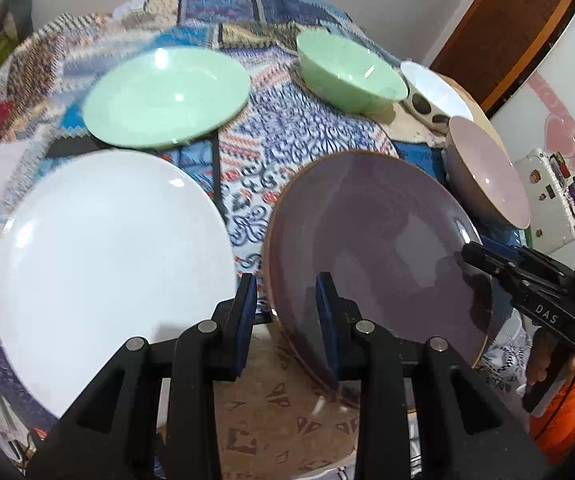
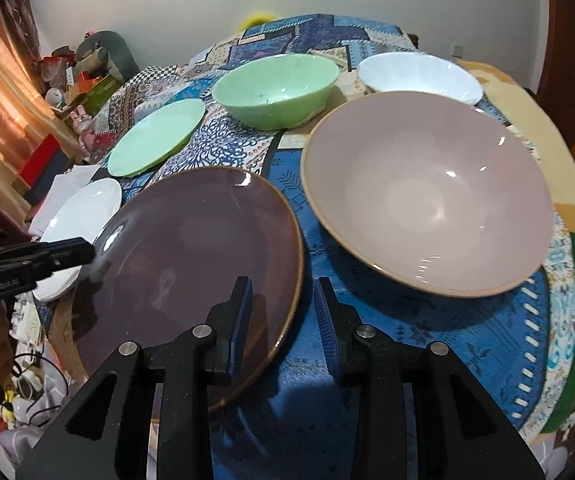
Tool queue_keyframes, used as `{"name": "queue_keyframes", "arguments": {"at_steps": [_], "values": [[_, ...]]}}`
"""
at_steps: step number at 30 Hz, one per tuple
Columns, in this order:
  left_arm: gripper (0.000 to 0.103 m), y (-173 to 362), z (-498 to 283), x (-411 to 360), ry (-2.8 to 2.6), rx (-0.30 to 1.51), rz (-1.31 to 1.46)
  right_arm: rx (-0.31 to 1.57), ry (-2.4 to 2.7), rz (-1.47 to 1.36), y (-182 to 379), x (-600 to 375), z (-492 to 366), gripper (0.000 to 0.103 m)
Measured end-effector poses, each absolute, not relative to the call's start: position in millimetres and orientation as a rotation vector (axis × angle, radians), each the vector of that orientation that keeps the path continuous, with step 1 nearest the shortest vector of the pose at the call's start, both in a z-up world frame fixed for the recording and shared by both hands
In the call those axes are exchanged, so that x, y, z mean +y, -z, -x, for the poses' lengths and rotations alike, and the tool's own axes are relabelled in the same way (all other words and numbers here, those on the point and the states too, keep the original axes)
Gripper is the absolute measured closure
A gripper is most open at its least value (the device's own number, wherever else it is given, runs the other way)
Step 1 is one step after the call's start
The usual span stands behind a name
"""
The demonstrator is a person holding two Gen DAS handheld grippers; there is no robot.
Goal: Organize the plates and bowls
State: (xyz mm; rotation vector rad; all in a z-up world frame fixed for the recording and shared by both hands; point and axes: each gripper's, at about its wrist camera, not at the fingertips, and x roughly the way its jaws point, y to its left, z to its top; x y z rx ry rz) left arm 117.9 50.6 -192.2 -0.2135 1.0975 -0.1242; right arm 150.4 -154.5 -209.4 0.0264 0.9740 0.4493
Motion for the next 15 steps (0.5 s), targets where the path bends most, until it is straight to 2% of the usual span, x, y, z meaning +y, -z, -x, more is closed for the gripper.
{"name": "queue_keyframes", "arguments": {"at_steps": [12,15], "values": [[0.07,144,-83,91,0.05,0.954,0.259,0.887,-0.506,-0.006,170,-133,-137,0.073],[0.068,135,-72,108,0.008,0.923,0.26,0.864,-0.531,-0.003,162,-121,-138,0.06]]}}
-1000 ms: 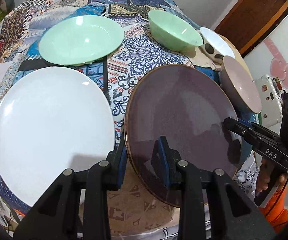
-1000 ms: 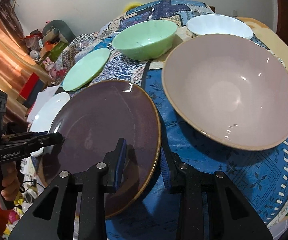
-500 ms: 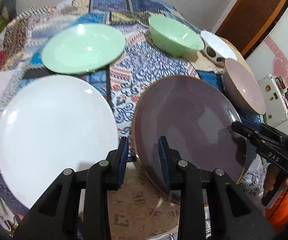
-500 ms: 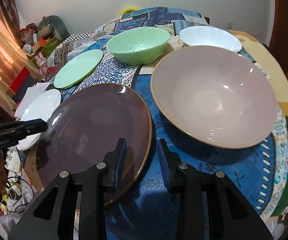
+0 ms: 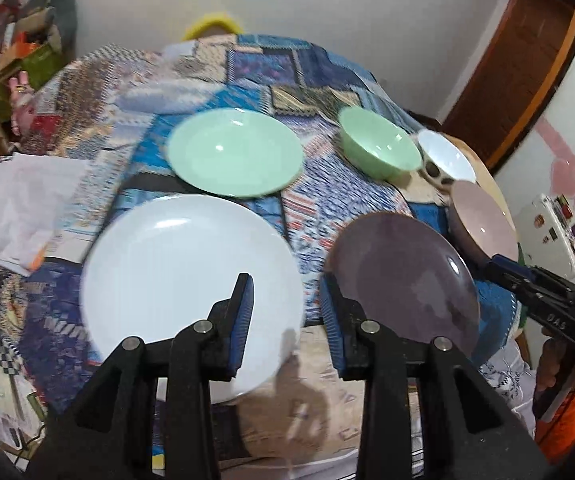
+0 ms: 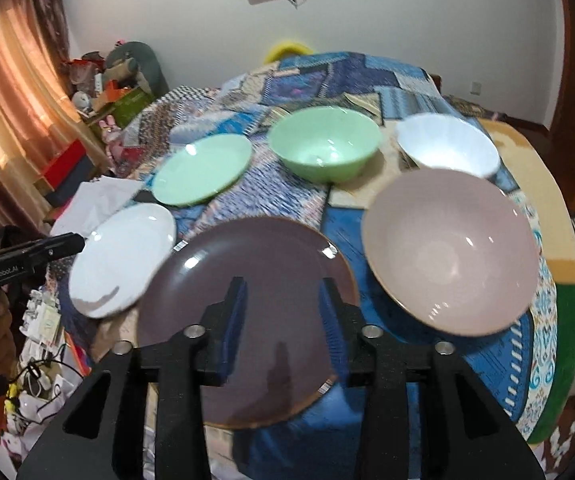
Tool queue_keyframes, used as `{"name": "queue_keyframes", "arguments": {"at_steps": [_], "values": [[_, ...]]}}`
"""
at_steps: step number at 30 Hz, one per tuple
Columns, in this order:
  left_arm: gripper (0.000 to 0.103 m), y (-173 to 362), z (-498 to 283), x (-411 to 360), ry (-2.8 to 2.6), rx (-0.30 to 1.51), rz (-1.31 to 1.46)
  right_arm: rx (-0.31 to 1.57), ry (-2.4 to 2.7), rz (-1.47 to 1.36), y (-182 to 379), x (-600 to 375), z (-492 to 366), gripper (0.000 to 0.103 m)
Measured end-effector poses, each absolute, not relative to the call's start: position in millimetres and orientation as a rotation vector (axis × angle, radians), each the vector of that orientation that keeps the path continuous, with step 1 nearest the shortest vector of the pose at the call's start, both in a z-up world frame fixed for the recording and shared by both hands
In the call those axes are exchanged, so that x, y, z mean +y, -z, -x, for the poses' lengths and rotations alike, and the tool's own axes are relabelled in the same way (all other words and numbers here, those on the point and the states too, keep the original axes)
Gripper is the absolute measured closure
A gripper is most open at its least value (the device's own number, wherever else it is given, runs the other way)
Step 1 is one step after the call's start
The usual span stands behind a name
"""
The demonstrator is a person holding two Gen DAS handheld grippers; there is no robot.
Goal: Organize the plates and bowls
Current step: 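Grasp the white plate rim with the left gripper and lift it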
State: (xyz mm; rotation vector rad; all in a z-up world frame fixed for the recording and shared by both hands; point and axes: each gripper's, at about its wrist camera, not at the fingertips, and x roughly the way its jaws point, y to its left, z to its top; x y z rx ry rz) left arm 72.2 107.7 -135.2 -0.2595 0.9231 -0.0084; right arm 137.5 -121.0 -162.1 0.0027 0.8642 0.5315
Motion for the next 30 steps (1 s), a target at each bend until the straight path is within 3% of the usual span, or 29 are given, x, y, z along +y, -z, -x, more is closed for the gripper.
{"name": "queue_keyframes", "arguments": {"at_steps": [4,17,26,30], "values": [[0.066,130,-59,129,-0.042,0.899,0.268,0.83,-0.576,0.017,153,-100,-137,0.053],[0.064,143,-23,195,-0.17,0.906,0.308,0.876,-0.7,0.083,159,-23,-157,0.052],[0.058,176,-19,223,-0.194,0.983,0.373,0.958,-0.748,0.227,181,30,-181,0.052],[0.05,189,-22,225,-0.184,1.008,0.383,1.002,-0.766,0.3,194,52,-190,0.053]]}}
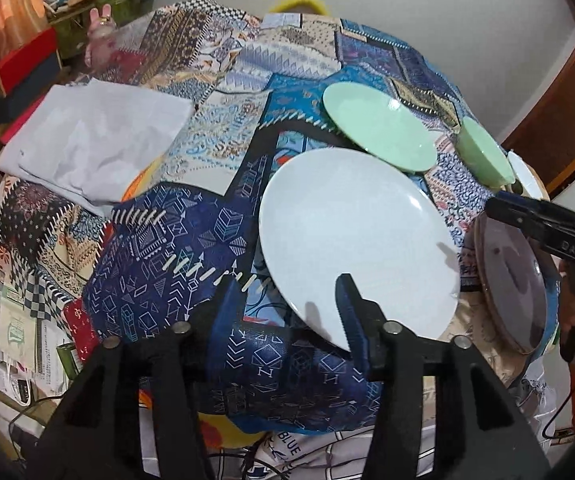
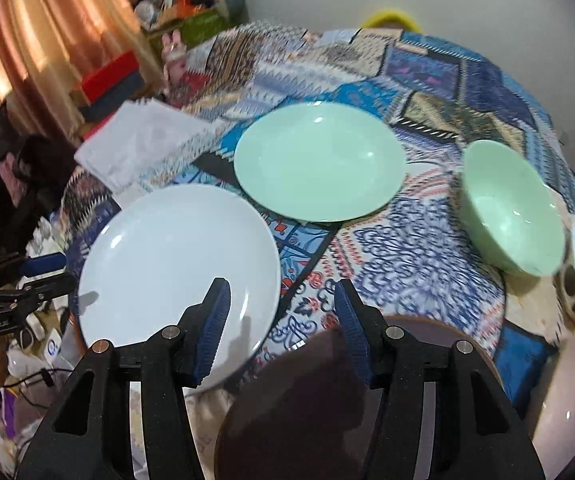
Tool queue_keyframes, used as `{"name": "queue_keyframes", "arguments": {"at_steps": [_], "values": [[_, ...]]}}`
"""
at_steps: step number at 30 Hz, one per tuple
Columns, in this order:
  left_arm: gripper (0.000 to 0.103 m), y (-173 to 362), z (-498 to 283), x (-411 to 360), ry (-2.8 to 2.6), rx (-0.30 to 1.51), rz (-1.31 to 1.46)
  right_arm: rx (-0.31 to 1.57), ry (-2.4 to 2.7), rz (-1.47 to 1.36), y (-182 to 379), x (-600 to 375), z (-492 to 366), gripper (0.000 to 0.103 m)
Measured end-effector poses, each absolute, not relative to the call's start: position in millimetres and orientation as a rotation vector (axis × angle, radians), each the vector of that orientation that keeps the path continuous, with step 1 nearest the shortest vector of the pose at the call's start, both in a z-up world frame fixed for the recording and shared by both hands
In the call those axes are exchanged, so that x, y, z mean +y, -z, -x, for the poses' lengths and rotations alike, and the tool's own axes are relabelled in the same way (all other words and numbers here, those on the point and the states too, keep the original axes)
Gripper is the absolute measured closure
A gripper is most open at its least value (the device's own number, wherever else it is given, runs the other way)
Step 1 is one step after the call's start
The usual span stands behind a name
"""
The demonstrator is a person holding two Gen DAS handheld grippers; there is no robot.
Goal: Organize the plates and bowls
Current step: 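Grasp the white plate rim with the left gripper and lift it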
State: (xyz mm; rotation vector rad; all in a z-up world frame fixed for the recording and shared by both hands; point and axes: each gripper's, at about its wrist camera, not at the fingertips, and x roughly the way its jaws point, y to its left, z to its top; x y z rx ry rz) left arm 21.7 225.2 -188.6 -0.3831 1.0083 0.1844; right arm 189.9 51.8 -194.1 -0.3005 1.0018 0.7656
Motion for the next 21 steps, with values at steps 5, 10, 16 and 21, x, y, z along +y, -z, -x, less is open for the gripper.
{"name": "queue_keyframes", "arguments": {"at_steps": [5,10,16,21], "values": [[0.047,201,-27,229,-0.169,1.036,0.408,1.077,-0.803,0.331,210,69,-200,0.053],[0.047,210,-32,229,-0.151,1.058,0.422,1.142,-0.82,0.352,224,79,-208,0.065],[0.059,217,-36,223,-0.12,1.077,0.428,1.194,-0.837,0.347,236,84,-213,0.071],[0.069,222,-41,219,-0.12,1.087,0.408,1.205,-0.85,0.353,236,89,-217,0.074]]}}
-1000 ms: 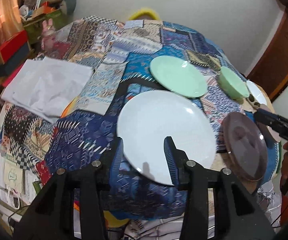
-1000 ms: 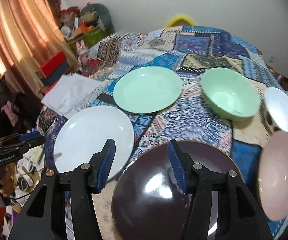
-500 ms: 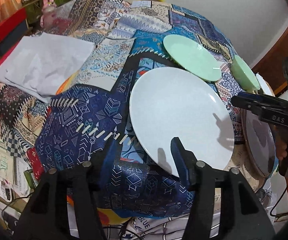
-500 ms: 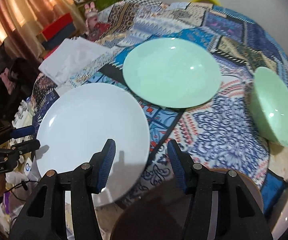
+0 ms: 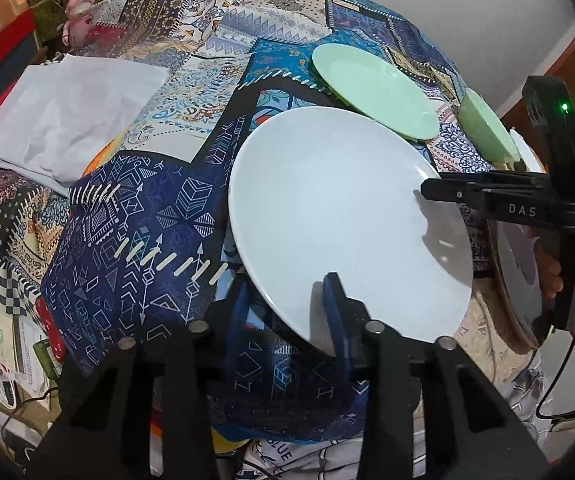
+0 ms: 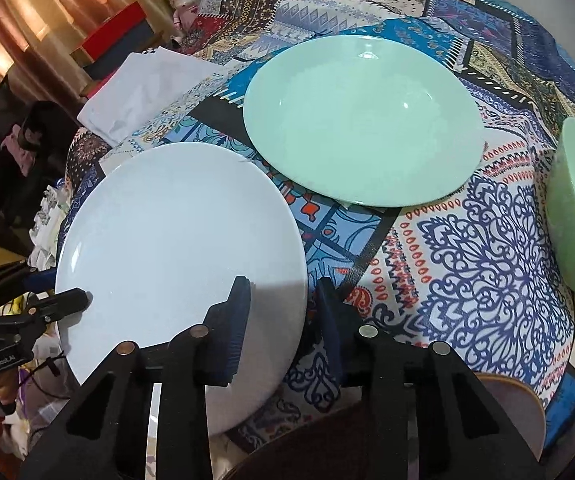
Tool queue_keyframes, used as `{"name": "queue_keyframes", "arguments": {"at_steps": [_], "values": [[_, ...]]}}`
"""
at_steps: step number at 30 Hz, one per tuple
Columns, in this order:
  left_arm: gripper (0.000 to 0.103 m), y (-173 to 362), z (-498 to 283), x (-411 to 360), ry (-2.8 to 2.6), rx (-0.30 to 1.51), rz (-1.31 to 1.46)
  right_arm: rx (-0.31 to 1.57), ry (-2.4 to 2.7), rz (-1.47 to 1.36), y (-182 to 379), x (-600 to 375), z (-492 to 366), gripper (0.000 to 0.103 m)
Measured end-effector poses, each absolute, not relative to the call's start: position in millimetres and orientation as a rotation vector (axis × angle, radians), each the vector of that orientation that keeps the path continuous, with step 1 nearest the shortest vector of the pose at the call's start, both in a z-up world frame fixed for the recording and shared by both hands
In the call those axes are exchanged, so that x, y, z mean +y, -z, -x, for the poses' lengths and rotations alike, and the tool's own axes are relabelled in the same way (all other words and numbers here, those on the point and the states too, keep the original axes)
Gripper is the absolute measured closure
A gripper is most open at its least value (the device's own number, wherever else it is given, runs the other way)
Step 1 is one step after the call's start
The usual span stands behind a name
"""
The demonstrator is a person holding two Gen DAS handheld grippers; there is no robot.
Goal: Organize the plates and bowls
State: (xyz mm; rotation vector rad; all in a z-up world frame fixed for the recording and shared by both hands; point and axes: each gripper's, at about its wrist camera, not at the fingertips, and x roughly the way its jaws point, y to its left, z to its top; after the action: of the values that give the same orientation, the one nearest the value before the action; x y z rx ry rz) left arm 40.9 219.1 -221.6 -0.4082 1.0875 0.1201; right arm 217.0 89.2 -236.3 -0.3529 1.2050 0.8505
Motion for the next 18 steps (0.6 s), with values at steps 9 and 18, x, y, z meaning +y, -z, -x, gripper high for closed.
{"name": "queue_keyframes", "arguments": {"at_steps": [9,18], "values": [[0.071,223,-45,218,-0.097,1.089,0.416,1.213,-0.884,0.37,243,100,-216,0.071],[0.071,221,-43,214,-0.117,1.068,0.443,1.217,-0.848,0.329,240,94,-218,0.077]]}}
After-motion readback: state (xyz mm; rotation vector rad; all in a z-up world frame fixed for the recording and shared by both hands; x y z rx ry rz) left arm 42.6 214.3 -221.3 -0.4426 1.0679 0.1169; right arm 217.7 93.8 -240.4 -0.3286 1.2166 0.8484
